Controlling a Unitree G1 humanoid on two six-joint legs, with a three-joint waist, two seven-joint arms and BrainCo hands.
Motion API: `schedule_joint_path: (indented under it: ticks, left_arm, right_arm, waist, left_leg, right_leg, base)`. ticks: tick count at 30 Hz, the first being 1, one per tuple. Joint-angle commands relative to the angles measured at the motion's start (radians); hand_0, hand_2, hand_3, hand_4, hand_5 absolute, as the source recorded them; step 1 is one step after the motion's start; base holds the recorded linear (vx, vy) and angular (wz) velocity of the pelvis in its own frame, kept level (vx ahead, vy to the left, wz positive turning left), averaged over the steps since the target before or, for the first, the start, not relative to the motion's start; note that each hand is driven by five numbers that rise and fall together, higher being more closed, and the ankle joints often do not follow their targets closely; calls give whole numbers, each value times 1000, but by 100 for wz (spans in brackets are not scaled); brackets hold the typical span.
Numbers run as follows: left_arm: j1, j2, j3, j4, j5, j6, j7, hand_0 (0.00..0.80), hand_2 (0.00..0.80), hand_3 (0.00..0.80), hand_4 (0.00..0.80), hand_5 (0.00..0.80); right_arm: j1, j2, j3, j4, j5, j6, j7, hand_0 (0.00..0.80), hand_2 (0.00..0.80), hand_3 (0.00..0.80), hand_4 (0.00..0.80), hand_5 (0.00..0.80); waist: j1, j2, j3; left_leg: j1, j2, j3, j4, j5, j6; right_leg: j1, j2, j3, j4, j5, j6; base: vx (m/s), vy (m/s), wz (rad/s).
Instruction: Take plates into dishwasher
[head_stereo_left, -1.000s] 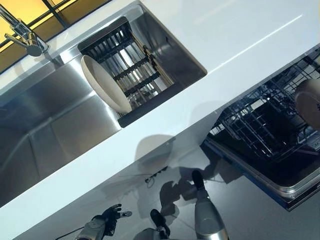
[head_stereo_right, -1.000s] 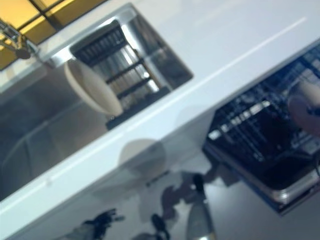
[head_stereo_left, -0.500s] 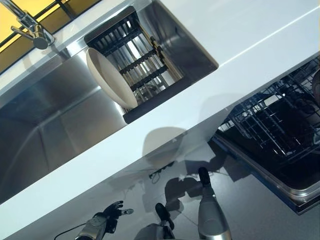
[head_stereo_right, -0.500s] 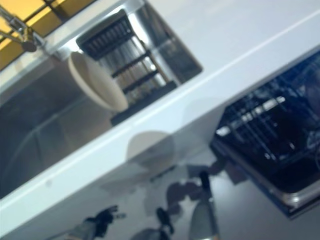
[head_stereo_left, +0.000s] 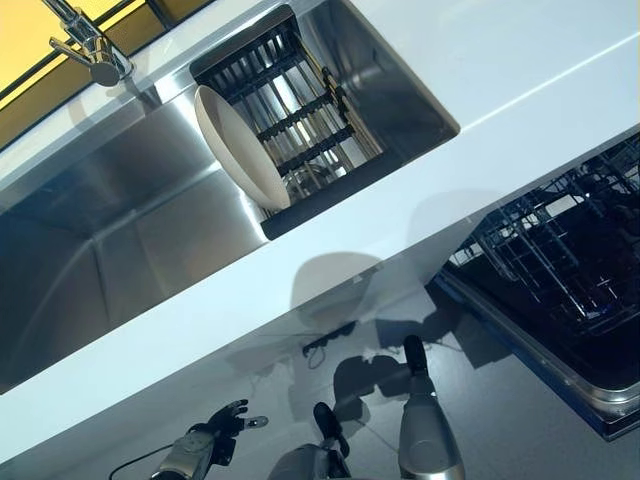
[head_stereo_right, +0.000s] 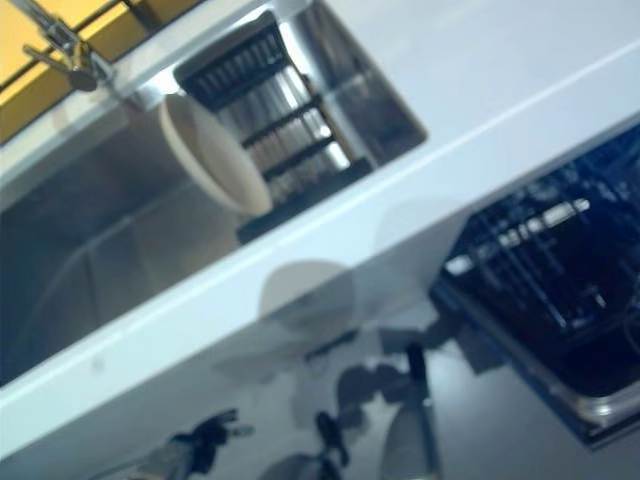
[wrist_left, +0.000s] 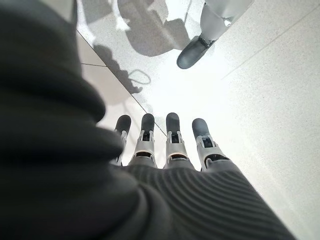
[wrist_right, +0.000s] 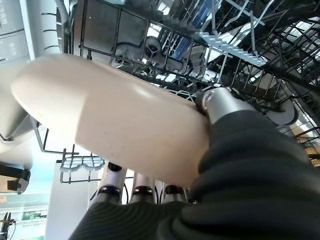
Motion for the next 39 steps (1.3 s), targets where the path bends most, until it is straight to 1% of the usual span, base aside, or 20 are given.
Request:
schedule_joint_path:
  ticks: [1,3,4,5,6,8,9,10,11,18,23,24,26,32,35,39]
  left_arm:
    - [5,30,-31,38,20,-6,-12,0,0,0,0,0]
    - [6,31,-30,37,25,-3,-13,0,0,0,0,0]
    - [8,32,-32,37,27,-2,-12,0,0,0,0,0]
    - [10,32,-32,37,28,0,-10,0,0,0,0,0]
    - [10,32,-32,37,29,2,-10,0,0,0,0,0]
    - [15,32,-27,35,37,7,-8,0,0,0,0,0]
    - [17,33,-24,37,41,6,-9,0,0,0,0,0]
    - [18,33,-22,37,44,7,-10,0,0,0,0,0]
    - [19,34,-21,37,45,8,-10,0,0,0,0,0]
    - [32,37,-7,39,60,30,-10,0,0,0,0,0]
    - [37,40,4,44,73,41,-6,0,0,0,0,0]
    - [40,42,6,46,78,46,-4,0,0,0,0,0]
    - [43,44,11,50,79,48,-1,0,0,0,0,0]
    - [57,46,32,60,76,58,12,0,0,0,0,0]
    - [66,46,43,72,75,54,17,0,0,0,0,0]
    - [74,50,48,81,66,51,20,0,0,0,0,0]
  right_arm:
    - [-2,77,63,57,3,-5,28,800,800,800,800,800]
    - [3,78,63,64,9,-2,34,800,800,800,800,800]
    - [9,81,59,71,26,-2,35,784,784,784,784,784]
    - [13,84,54,71,30,1,40,643,643,643,643,643]
    - [16,85,51,72,33,1,43,615,615,615,615,615]
    - [35,84,33,71,48,3,51,483,483,483,483,483]
    - [42,83,26,71,56,3,51,361,361,361,361,361]
    - [49,84,20,69,64,5,44,198,198,198,198,198]
    - [54,85,14,67,65,7,43,0,0,0,0,0]
    - [129,81,-62,58,109,0,47,0,0,0,0,0]
    - [169,73,-100,51,108,-3,55,0,0,0,0,0]
    - [181,66,-109,50,108,-5,56,0,0,0,0,0]
    - [194,58,-118,44,102,-4,57,0,0,0,0,0]
    - [237,-26,-188,8,101,5,70,0,0,0,0,0]
    - [258,-80,-229,1,112,-2,64,0,0,0,0,0]
    - [257,-144,-278,-15,138,-16,57,0,0,0,0,0]
  waist:
    - [7,-89,-51]
    - [9,-94,-56]
    - [9,-100,-61]
    - [9,-104,-66]
    - [9,-105,-68]
    - [8,-116,-79]
    - [7,-120,-83]
    - [6,-124,-87]
    - [6,-126,-89]
    - [-4,-175,-135]
    - [-9,-206,-158]
    - [-12,-218,-167]
    - [-13,-232,-178]
    - [-27,-268,-210]
    - [-31,-281,-220]
    - [-30,-296,-237]
  left_leg:
    - [65,48,-42,-2,1,-34]
    - [69,50,-43,-2,-1,-34]
    - [74,52,-43,-2,-2,-33]
    - [78,53,-42,-2,-3,-32]
    - [79,53,-42,-2,-4,-32]
    - [87,57,-39,-2,-5,-32]
    - [90,58,-38,-2,-5,-32]
    - [92,59,-37,-2,-6,-31]
    - [93,60,-37,-2,-7,-31]
    - [125,74,-19,-2,-14,-27]
    - [146,85,-5,-2,-18,-26]
    - [152,88,0,-2,-19,-26]
    - [159,91,5,-2,-21,-25]
    - [182,97,23,-2,-24,-22]
    - [195,99,27,-2,-29,-20]
    - [196,102,29,-2,-22,-21]
  right_leg:
    - [7,-49,-11,3,-22,74]
    - [12,-46,-10,3,-22,74]
    - [16,-44,-8,3,-22,74]
    - [20,-42,-6,3,-23,74]
    - [22,-41,-6,3,-23,74]
    - [31,-36,-1,3,-25,75]
    - [35,-34,1,3,-26,75]
    - [37,-32,4,3,-26,75]
    - [39,-31,5,3,-26,75]
    - [73,-7,24,3,-32,75]
    - [92,5,34,3,-33,75]
    - [97,9,40,3,-32,74]
    - [104,14,48,3,-32,74]
    - [126,25,67,3,-32,75]
    - [144,32,70,3,-37,76]
    - [152,37,71,3,-37,72]
  base:
    - [0,-11,3]
    - [13,-3,4]
    - [34,6,3]
    - [32,10,2]
    - [40,15,1]
    - [41,21,1]
    - [33,21,1]
    - [0,0,0]
    - [35,22,0]
    - [53,26,-3]
    - [49,3,-5]
    - [62,1,-7]
    - [68,7,-5]
    - [64,29,-4]
    - [53,30,-7]
    - [35,17,-10]
